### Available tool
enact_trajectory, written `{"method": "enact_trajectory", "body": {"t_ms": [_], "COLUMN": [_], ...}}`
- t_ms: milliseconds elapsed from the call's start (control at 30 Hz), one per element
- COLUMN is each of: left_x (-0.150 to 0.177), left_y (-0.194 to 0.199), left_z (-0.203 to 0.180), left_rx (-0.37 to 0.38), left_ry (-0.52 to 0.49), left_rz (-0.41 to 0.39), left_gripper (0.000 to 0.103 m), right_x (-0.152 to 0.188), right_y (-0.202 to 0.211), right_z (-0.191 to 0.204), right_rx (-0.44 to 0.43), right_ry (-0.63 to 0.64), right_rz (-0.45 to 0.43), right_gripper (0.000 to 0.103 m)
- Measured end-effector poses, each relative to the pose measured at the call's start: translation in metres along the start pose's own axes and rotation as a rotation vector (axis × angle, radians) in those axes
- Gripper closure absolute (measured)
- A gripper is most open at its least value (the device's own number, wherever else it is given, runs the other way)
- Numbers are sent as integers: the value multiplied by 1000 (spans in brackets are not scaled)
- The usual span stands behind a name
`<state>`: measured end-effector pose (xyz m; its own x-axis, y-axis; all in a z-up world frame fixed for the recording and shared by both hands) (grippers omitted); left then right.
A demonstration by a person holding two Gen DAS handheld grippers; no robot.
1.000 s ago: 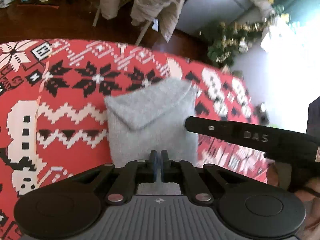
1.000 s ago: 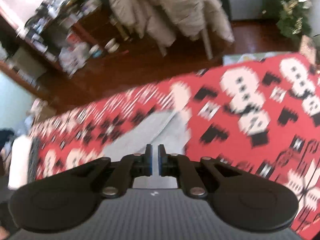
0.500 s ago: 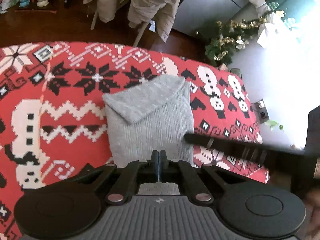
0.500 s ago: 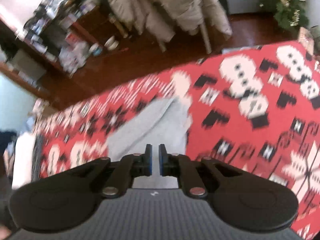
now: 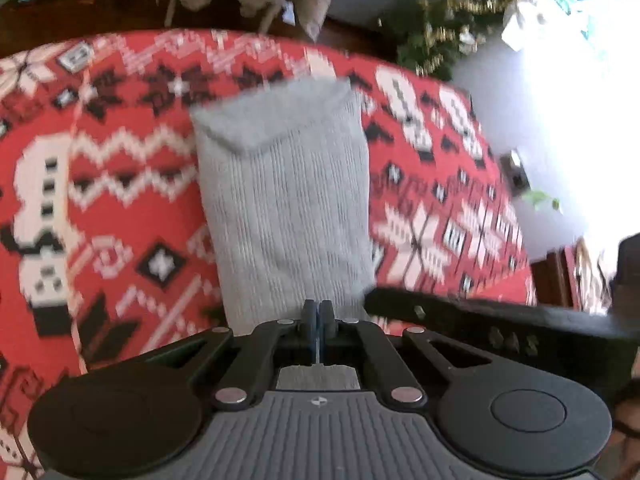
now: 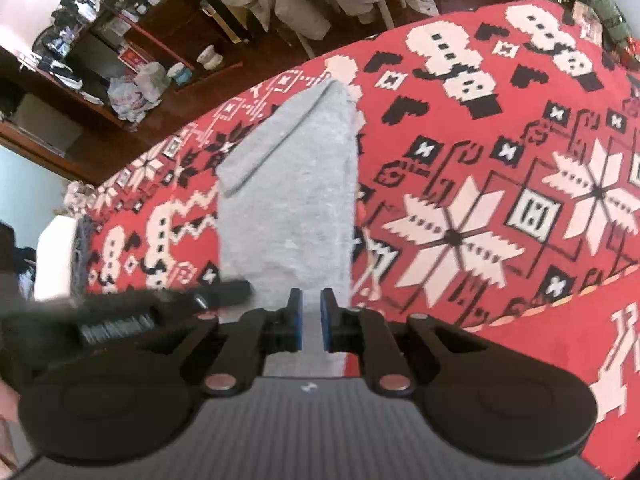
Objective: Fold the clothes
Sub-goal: 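Press the folded shirt bundle flat with both grippers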
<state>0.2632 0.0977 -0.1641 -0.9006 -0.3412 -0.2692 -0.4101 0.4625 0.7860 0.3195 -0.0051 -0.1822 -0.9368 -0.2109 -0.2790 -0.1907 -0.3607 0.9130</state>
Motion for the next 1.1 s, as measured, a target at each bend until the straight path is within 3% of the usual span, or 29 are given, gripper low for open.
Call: {"method": "enact_trajectory", "body": {"t_ms": [100,233,400,567,667,733,833,967,1100], "left_x": [16,27,28,17,-2,-14,-31,-45,-54], "left_y": [-2,-3,2,20,35,38,34,27,20], "left_z": [-2,0,-5,-13,-3,8,27,44,49], "left_rx": [-22,-27,-29,-51,-78,-95,-133,-143,-141], "left_ry": [-60,-57,-53,-47,42,104,180,249,256], "left_rz": [38,70,81,49,-26,-74,-115,-137,-147], "left_gripper": [102,102,102,101,92,82,75,73,69], "right_x": [10,37,45,24,4,-10,-31,-43,-55], "right_y": [-6,-10,7,17,16,14,7,-11,-29], "right_z": [-1,-13,-18,-14,-19,-22,-24,-24,-25], "right_rx": [9,35,36,37,18,8,-6,-30,-54], "right_ry": [-13,-22,-28,10,-37,-70,-106,-144,-181], "right_rz": [24,63,57,-2,-34,-60,-97,-82,-64], "right_gripper": [91,90,90,90,88,77,72,71,71]}}
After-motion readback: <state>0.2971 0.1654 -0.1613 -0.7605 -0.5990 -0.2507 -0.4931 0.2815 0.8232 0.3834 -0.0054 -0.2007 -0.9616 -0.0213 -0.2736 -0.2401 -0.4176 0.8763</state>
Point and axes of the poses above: each gripper's, at about its wrist camera, not at the fingertips, and y roughly against the way its jaws point, z to its left, x to its underside, the point moved 6 cm from there along -y, roughly the way its jaws point, and after that the axes turned 9 degrees about x, right-handed, at the moved point
